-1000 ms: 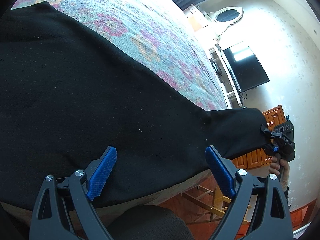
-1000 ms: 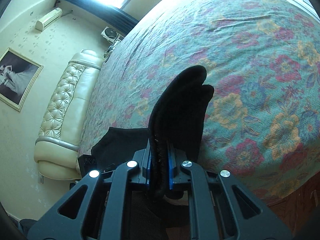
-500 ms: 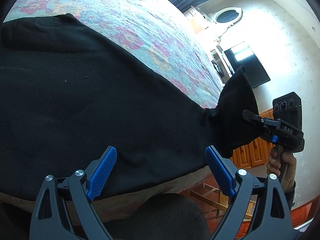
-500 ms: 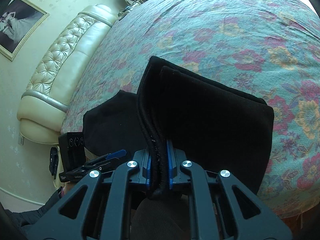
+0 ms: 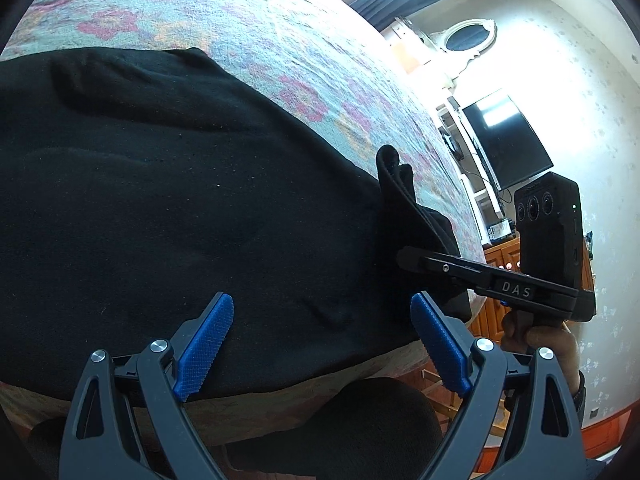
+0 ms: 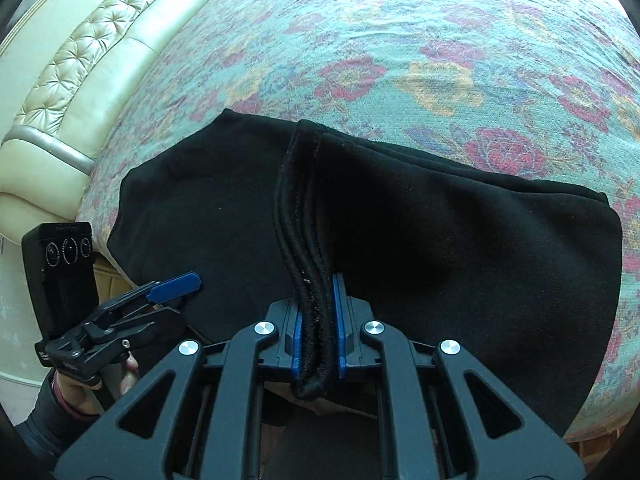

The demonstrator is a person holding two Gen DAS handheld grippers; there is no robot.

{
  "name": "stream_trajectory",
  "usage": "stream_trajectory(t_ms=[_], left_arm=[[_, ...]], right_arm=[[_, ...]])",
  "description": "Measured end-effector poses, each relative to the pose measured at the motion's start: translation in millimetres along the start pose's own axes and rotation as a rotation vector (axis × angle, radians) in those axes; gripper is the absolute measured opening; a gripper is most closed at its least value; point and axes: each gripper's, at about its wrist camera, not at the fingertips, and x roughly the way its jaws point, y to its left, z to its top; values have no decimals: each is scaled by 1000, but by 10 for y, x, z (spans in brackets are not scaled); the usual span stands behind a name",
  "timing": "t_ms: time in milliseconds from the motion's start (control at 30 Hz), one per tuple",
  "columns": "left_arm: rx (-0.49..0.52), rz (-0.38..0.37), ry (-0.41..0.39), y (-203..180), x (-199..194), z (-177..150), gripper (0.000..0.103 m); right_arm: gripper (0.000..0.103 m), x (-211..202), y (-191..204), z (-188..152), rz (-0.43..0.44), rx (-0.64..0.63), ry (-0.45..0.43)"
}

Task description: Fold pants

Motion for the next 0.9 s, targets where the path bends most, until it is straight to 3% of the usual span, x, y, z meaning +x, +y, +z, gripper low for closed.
stream_trajectory(t_ms=[500,567,633,700,900], left_arm=[[-16,-15,10,43,-22,4,89],[-16,-14,11,43,-22,4,89],[-15,-15,10,15,-17,-8,89],[-16,-13,10,26,-27,-2,89],[-27,-22,5,82,-48,19,89]], right_arm=[[13,248,176,17,-10,-2,28],[16,285,206,15,-4,0,29],[32,335,230,5,12,9,31],[40,374,248,-7,41,26,27],[46,359,210,-41,79,62,-10]])
